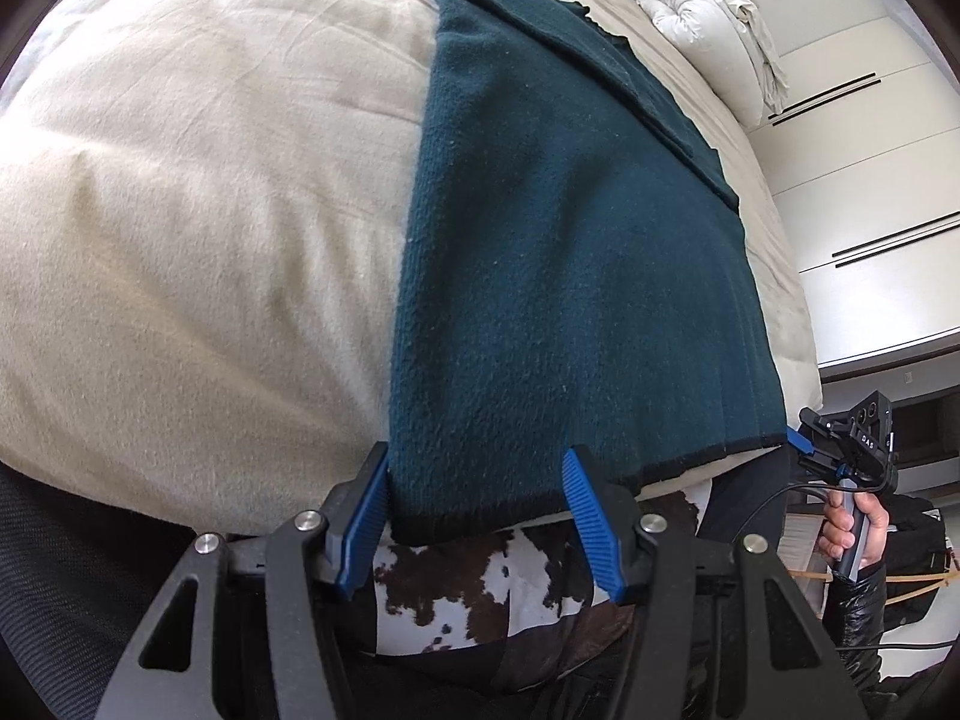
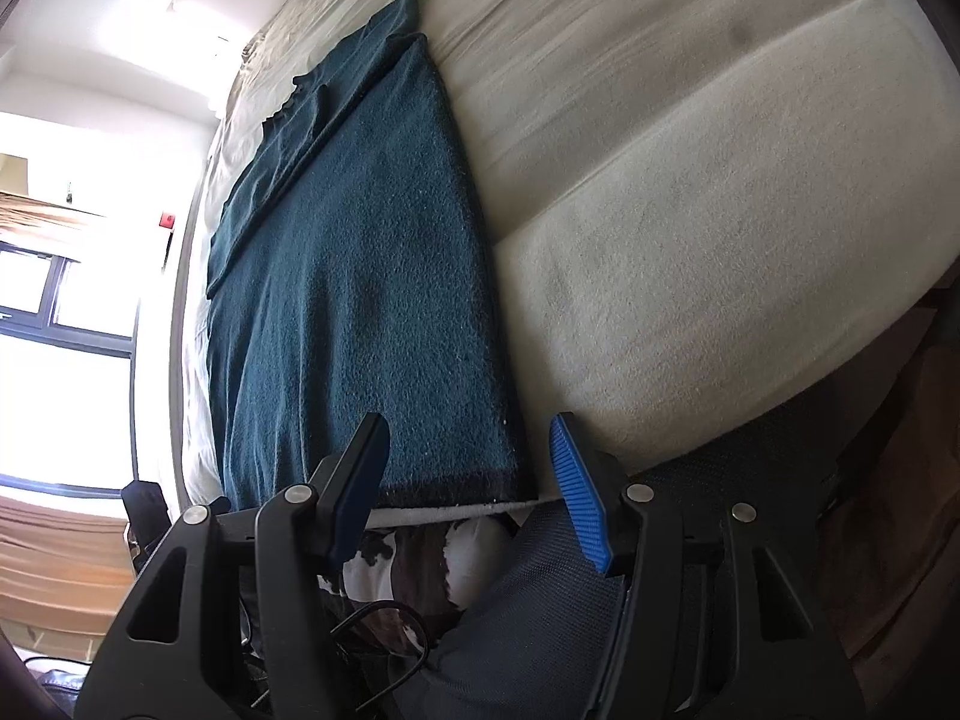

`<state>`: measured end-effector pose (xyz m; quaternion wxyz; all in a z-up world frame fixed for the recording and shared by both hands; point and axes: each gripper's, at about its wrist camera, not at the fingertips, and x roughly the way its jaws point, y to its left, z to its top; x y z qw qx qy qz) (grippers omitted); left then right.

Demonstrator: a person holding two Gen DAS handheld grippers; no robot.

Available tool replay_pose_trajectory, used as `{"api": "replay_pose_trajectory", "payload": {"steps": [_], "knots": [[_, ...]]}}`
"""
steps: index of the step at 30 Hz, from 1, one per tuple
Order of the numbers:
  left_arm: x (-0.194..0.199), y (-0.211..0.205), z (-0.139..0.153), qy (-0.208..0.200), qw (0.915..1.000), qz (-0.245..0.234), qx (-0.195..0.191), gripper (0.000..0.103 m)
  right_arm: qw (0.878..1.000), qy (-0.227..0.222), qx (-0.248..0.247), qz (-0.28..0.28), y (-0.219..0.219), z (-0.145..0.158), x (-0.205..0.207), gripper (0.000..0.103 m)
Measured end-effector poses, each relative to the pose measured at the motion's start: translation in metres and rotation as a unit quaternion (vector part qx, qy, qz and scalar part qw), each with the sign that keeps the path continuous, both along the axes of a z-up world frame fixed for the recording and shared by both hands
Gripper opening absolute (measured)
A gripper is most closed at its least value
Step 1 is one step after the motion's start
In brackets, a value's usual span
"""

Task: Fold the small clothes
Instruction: 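Grasp the sweater hem with both grippers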

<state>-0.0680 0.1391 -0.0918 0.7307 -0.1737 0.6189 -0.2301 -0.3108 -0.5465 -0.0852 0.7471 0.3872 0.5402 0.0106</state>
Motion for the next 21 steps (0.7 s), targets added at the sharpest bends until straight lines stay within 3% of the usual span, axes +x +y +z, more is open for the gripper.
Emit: {"api": "replay_pose_trajectory", "payload": {"steps": [5, 8, 9, 12, 18, 20, 21], "knots": [[0.002, 0.01, -0.002, 0.012, 0.9998, 0.013, -0.006, 0.047, 1.0, 0.01, 0.024, 0.002, -0.002, -0.009, -0.001, 0.05], [0.002, 0.015, -0.004, 0.019, 0.9996, 0.022, -0.007, 0.038, 0.999, 0.012, 0.032, 0.001, -0.003, -0.014, 0.001, 0.04], [0.002, 0.016, -0.005, 0.021, 0.9995, 0.022, -0.008, 0.037, 0.999, 0.014, 0.034, 0.001, -0.004, -0.016, 0.0, 0.035], [0.002, 0.017, -0.004, 0.023, 0.9995, 0.021, -0.008, 0.037, 0.999, 0.01, 0.043, -0.002, -0.006, -0.018, 0.0, 0.034], [0.003, 0.016, -0.005, 0.025, 0.9994, 0.023, -0.008, 0.037, 0.999, 0.011, 0.045, -0.003, -0.008, -0.025, -0.001, 0.013], [0.003, 0.015, -0.004, 0.024, 0.9995, 0.023, -0.003, 0.025, 0.999, 0.008, 0.045, -0.003, -0.008, -0.025, -0.001, 0.01], [0.003, 0.016, -0.005, 0.025, 0.9994, 0.023, -0.003, 0.01, 0.999, 0.008, 0.044, -0.003, -0.007, -0.024, -0.001, 0.009]]}}
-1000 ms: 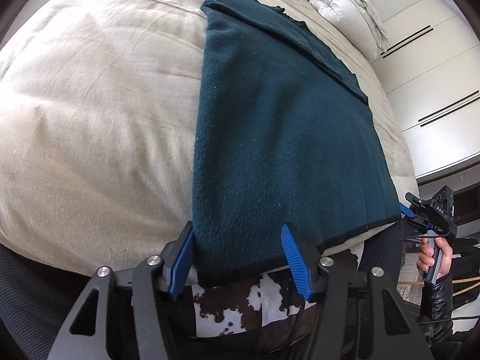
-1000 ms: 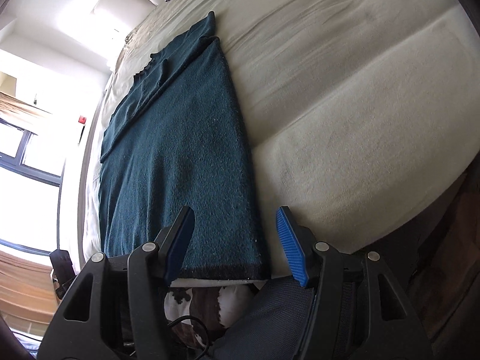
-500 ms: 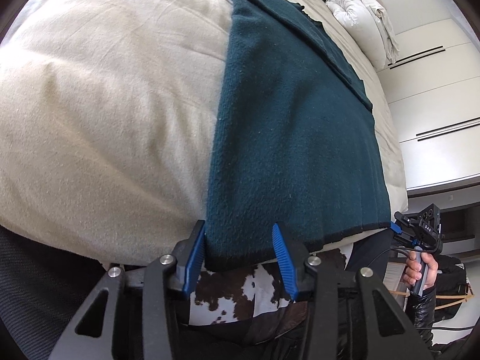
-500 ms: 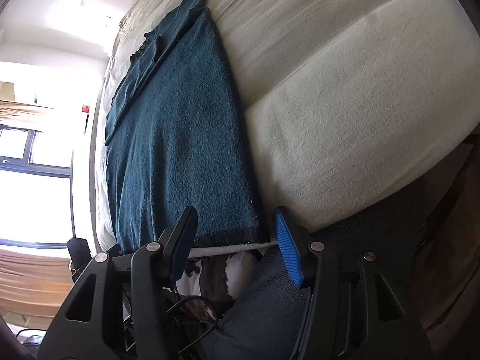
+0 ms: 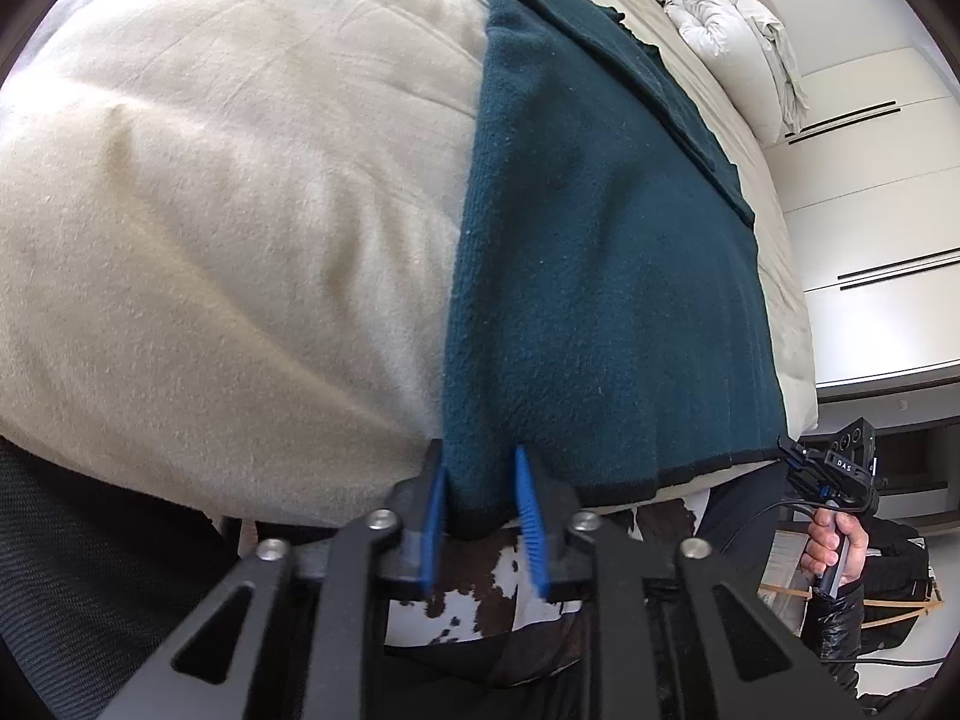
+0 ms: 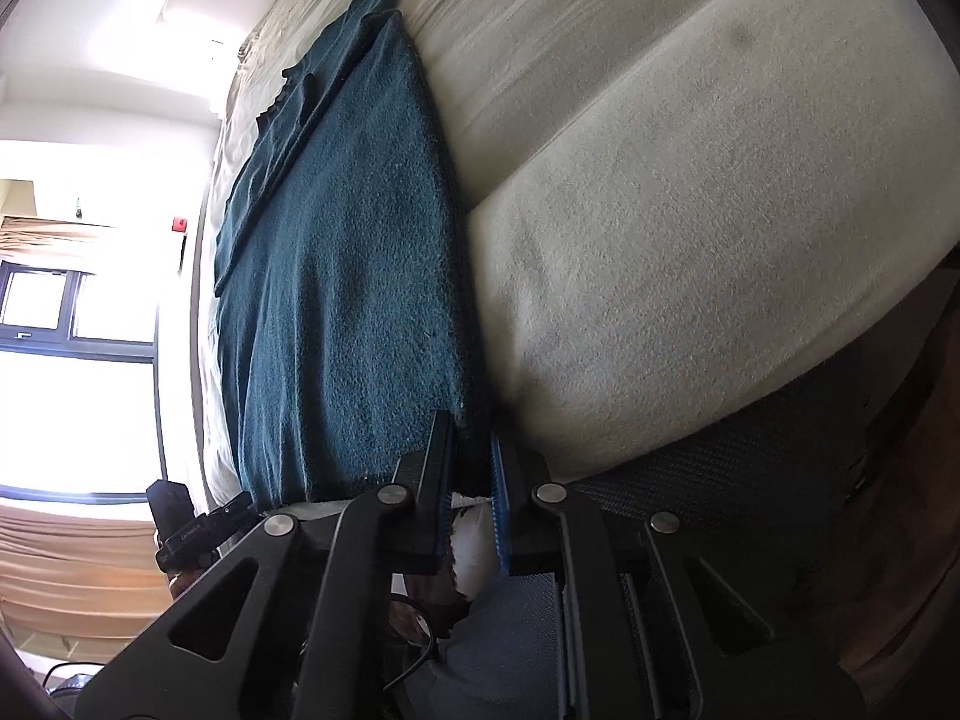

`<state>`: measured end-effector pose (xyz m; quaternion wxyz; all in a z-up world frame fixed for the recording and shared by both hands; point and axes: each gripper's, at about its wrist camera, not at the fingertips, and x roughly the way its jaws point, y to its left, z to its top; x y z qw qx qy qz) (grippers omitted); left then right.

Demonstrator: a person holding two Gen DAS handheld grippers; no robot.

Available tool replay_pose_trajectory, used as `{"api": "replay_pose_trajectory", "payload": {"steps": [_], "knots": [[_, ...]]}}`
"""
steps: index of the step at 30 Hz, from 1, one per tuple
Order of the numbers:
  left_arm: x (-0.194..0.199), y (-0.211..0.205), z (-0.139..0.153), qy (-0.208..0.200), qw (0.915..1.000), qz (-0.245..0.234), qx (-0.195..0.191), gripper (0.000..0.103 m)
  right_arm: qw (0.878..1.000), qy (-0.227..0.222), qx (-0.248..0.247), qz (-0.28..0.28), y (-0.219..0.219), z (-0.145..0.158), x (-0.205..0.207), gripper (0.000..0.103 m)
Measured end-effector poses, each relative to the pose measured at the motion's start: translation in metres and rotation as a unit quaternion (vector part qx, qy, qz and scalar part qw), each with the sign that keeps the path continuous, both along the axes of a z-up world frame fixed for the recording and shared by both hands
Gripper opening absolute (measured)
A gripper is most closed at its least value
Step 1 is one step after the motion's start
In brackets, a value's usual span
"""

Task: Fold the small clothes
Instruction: 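Grasp the sweater hem with both grippers, then lift the hem with both grippers and fold it over toward the collar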

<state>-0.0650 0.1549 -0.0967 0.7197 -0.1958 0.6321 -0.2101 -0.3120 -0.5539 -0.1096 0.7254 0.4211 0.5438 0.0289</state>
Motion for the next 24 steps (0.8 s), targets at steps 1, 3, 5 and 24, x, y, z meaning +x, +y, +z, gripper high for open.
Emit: {"api": "replay_pose_trajectory", "payload": {"steps": [1, 3, 5, 24], "knots": [[0.0, 0.001, -0.001, 0.0, 1.0, 0.003, -0.002, 0.008, 1.0, -0.002, -0.001, 0.001, 0.0, 0.0, 0.0, 0.009], [0.0, 0.002, 0.0, -0.004, 1.0, 0.006, -0.005, 0.007, 1.0, -0.005, -0.004, 0.005, 0.001, 0.002, 0.001, 0.008], [0.0, 0.005, 0.001, -0.008, 0.9998, 0.014, -0.009, 0.007, 1.0, -0.008, -0.008, 0.006, 0.002, 0.005, 0.001, 0.008], [0.013, 0.019, 0.055, -0.066, 0.9904, 0.042, -0.114, 0.006, 0.996, -0.089, -0.006, -0.001, 0.012, 0.061, 0.018, 0.006]]}}
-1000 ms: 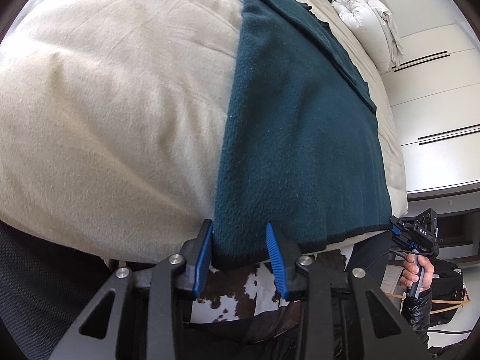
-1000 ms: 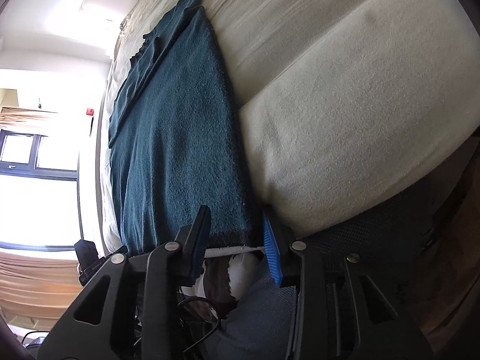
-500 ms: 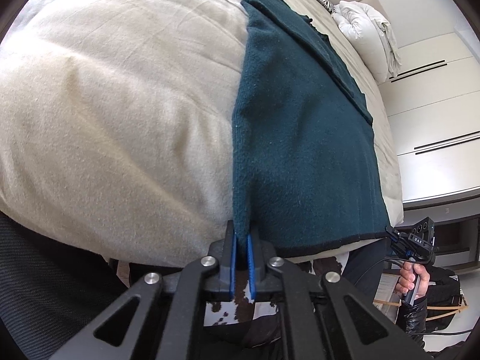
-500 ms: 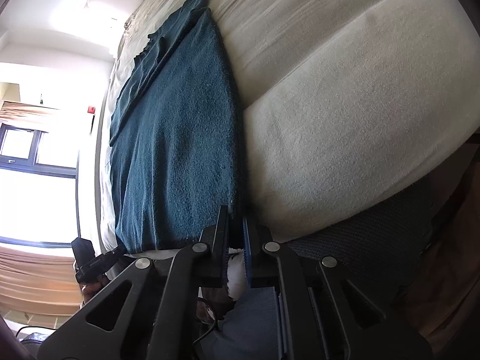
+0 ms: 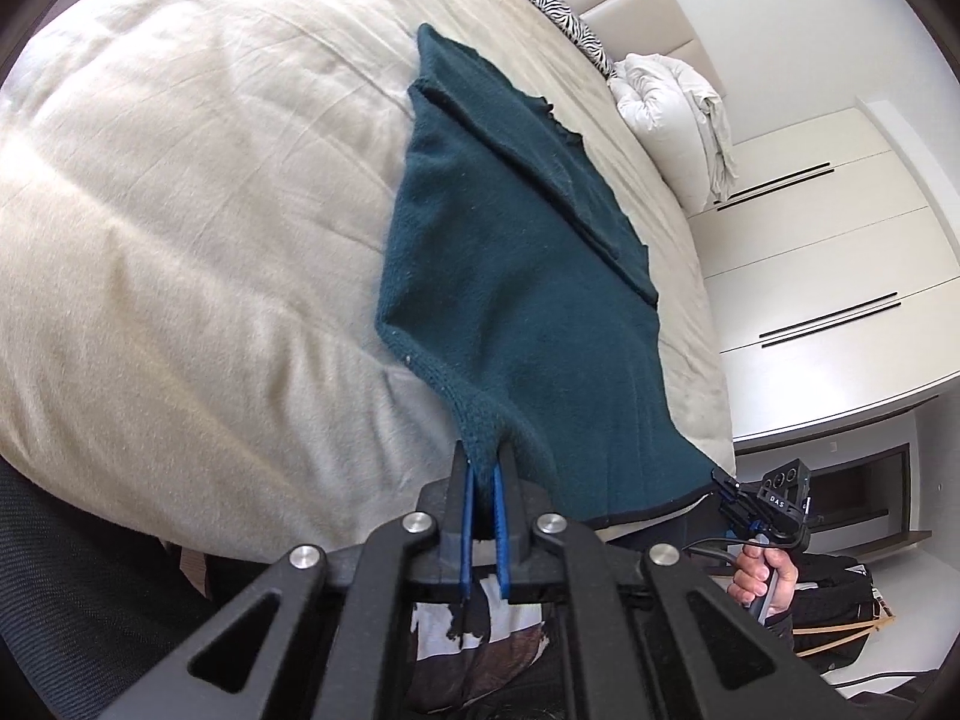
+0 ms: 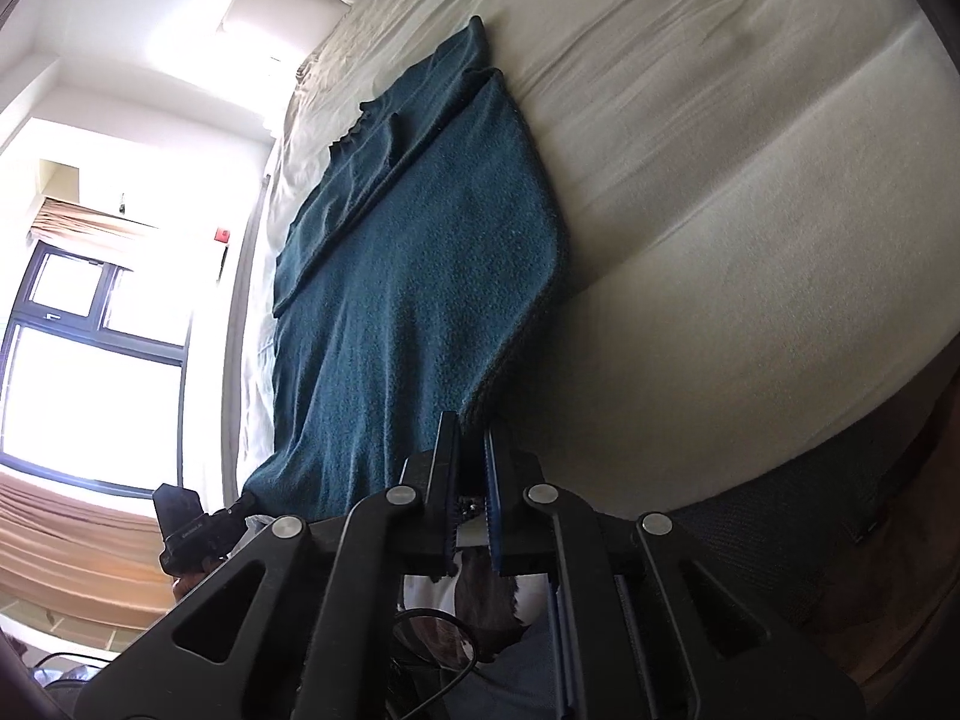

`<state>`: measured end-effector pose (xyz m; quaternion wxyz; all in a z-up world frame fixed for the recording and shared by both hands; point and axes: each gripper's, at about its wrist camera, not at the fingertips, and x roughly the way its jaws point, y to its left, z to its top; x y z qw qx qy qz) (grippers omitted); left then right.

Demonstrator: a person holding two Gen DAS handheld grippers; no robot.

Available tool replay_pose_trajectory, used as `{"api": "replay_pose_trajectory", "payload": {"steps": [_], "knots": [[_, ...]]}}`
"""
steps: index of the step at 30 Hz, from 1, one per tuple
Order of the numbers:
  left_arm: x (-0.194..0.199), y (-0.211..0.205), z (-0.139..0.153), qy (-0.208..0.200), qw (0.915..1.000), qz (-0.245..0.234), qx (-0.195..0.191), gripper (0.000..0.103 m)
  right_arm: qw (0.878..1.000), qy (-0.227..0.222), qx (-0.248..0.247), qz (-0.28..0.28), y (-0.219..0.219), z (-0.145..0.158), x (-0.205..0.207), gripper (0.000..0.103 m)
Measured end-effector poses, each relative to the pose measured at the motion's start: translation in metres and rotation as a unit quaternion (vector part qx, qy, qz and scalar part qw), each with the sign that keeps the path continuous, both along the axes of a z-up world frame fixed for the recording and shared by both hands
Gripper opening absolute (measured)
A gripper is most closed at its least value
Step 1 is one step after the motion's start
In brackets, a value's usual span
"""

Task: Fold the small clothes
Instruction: 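Lift the hem with both grippers and fold it over toward the collar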

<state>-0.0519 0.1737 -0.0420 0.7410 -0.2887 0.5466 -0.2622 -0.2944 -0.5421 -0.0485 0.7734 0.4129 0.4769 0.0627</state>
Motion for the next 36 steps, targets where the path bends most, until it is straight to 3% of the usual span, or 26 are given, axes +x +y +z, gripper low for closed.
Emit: {"api": "replay_pose_trajectory", "payload": {"steps": [24, 36], "knots": [[0.079, -0.006, 0.076, -0.099, 0.9937, 0.023, -0.047, 0.005, 0.994, -0.104, -0.02, 0.007, 0.018, 0.09, 0.107, 0.006], [0.157, -0.006, 0.069, -0.092, 0.993, 0.052, -0.053, 0.005, 0.992, -0.117, -0.045, -0.024, -0.009, 0.109, 0.188, 0.006]]}}
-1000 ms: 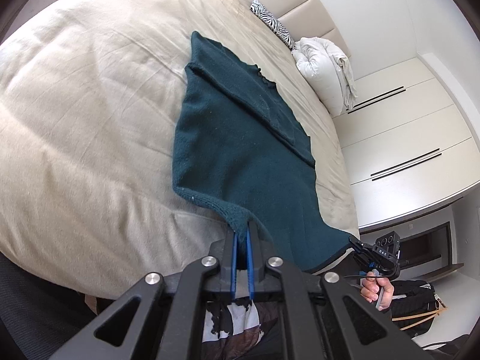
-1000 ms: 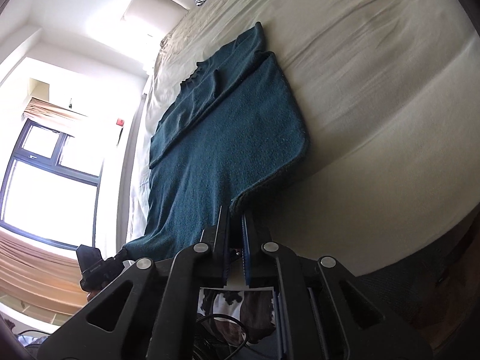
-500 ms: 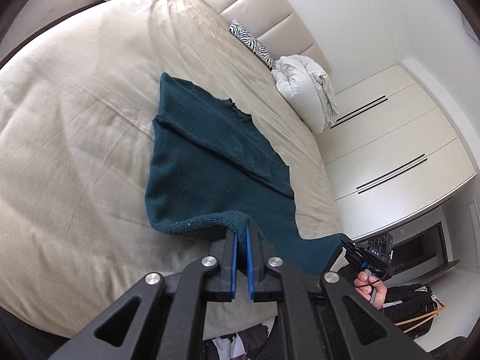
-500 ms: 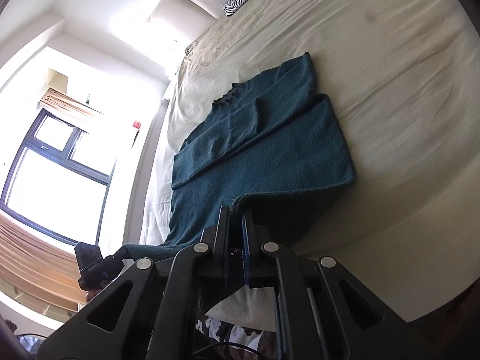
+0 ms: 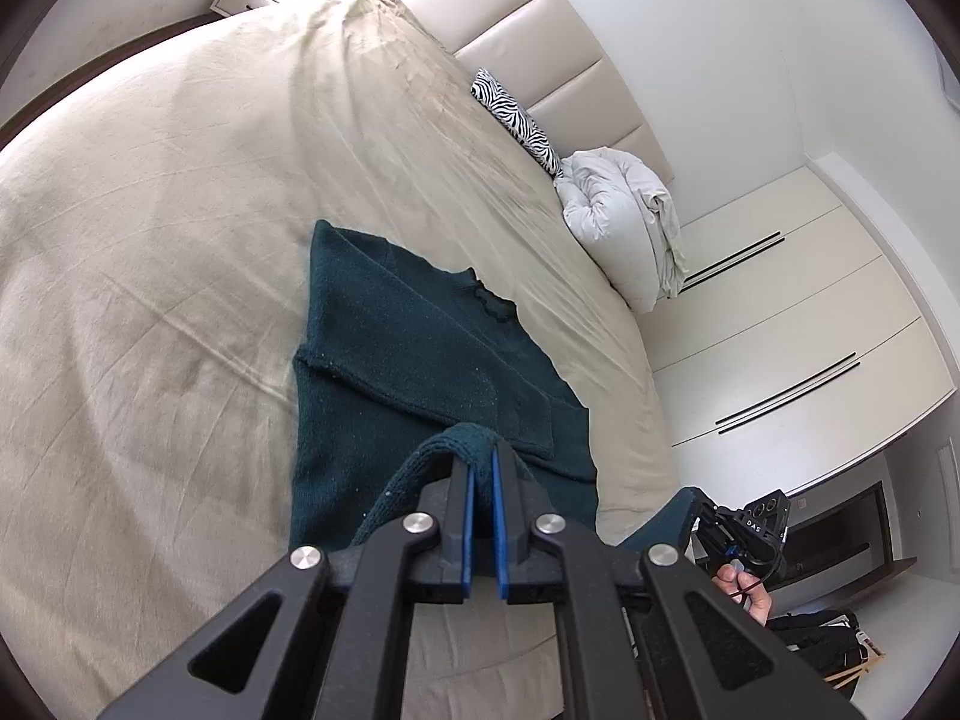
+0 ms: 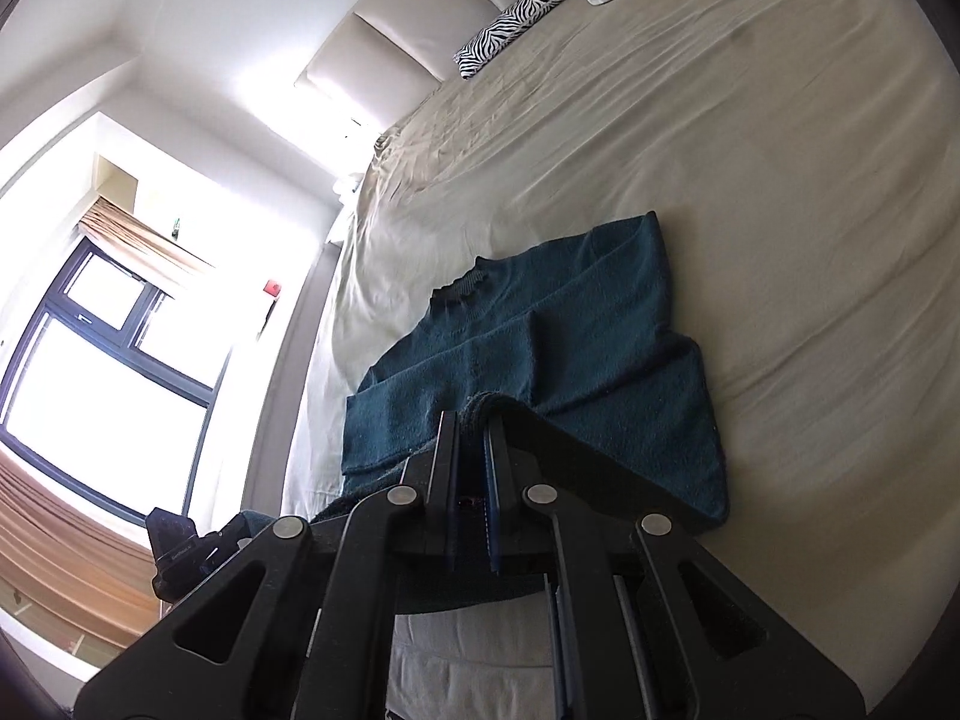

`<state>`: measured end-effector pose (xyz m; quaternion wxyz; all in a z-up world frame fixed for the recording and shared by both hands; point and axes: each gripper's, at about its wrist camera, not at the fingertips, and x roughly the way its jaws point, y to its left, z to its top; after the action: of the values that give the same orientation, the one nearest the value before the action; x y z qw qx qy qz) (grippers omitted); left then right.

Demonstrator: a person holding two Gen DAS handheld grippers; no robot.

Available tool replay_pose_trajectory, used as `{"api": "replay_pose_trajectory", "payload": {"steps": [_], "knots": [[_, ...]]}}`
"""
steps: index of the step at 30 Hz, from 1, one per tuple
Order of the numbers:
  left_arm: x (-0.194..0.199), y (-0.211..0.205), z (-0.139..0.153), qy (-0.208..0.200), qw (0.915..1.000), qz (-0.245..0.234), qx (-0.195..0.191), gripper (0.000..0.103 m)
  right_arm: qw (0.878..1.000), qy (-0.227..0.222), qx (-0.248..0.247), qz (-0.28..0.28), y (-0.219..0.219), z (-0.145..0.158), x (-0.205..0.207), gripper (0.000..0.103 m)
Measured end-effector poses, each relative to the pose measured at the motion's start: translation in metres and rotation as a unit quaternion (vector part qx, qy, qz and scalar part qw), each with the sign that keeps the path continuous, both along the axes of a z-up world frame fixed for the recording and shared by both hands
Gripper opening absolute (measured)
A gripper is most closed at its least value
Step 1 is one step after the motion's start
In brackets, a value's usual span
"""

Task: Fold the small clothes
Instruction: 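Lift the hem with both grippers and fold it over toward the collar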

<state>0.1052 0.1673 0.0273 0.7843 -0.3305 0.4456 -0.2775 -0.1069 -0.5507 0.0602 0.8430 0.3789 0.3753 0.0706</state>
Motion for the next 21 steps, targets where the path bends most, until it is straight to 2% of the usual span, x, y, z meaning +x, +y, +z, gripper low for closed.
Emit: {"api": "replay_pose_trajectory", "payload": {"steps": [11, 21], "knots": [[0.062, -0.017, 0.0, -0.006, 0.9998, 0.009, 0.015, 0.005, 0.997, 0.027, -0.057, -0.035, -0.022, -0.019, 0.074, 0.006], [0.125, -0.026, -0.017, 0.006, 0.9986, 0.029, 0.045, 0.005, 0.995, 0.047, -0.081, -0.046, -0.029, -0.046, 0.146, 0.006]]}}
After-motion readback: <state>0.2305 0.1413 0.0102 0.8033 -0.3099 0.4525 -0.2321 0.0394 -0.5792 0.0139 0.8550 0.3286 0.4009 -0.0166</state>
